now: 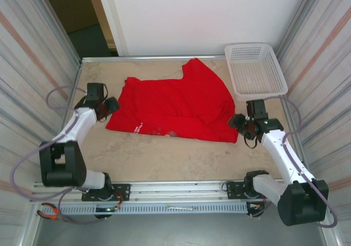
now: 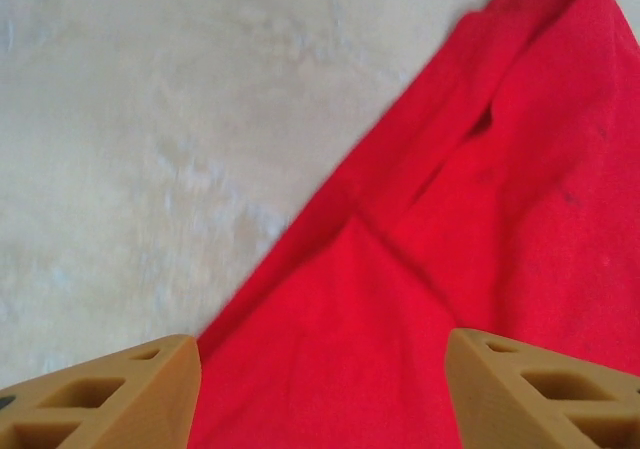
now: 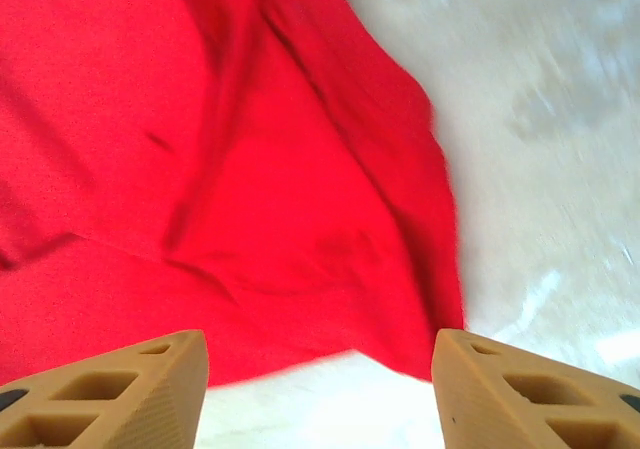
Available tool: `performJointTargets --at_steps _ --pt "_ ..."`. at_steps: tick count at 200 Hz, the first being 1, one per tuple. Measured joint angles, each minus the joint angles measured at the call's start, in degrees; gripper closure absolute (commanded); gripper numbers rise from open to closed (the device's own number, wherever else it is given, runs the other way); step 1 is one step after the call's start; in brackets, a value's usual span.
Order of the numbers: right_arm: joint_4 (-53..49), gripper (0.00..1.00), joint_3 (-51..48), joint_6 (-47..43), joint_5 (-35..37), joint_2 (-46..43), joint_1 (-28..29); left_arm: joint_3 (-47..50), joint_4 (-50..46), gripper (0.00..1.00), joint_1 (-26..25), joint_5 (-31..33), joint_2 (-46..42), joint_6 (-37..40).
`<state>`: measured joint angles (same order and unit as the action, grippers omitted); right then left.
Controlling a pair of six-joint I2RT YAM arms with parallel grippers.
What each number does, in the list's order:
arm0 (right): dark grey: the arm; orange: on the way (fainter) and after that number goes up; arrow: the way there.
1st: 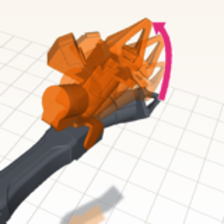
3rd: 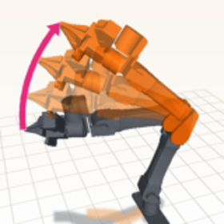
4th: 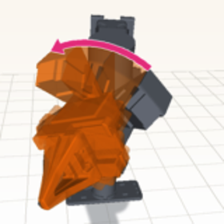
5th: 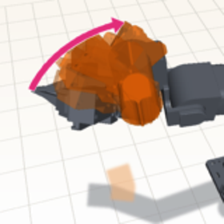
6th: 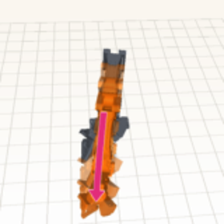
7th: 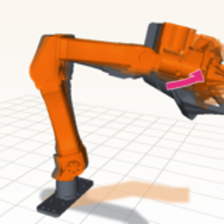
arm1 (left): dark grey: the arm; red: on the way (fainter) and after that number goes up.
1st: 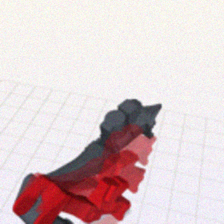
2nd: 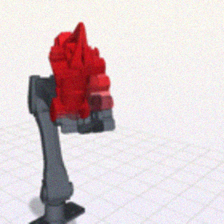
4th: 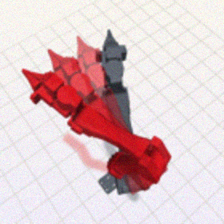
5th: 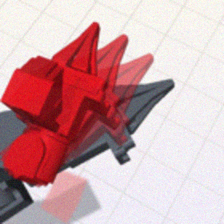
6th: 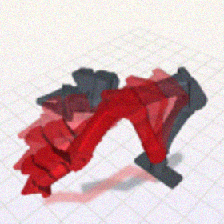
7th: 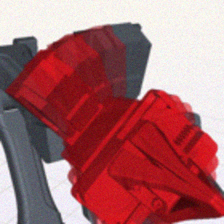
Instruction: Fold the inside-out t-shirt
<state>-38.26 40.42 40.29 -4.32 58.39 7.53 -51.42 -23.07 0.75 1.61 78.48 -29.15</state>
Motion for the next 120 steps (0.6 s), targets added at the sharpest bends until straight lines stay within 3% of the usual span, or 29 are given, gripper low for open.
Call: performJointTargets --at_steps 22,54,70,95,120 --pt "-0.42 0.39 -4.94 1.07 0.0 0.35 0.02 5.18 1.01 0.32 -0.13 -3.39 -2.8 -2.6" --pt "3.15 0.44 -6.27 1.97 -0.33 4.66 0.39 5.64 4.13 0.3 -0.85 -6.84 3.54 -4.28" --pt "5.84 0.6 -6.29 2.58 -0.59 7.98 0.81 5.35 5.95 0.3 -0.96 -8.0 7.76 -4.85" --pt "8.2 1.0 -7.15 3.17 -0.39 10.29 1.09 5.33 7.13 0.29 -1.03 -8.09 11.32 -5.99" --pt "8.24 1.0 -8.63 4.09 -0.2 9.29 0.55 5.79 8.04 0.28 -1.03 -7.96 10.91 -7.63"
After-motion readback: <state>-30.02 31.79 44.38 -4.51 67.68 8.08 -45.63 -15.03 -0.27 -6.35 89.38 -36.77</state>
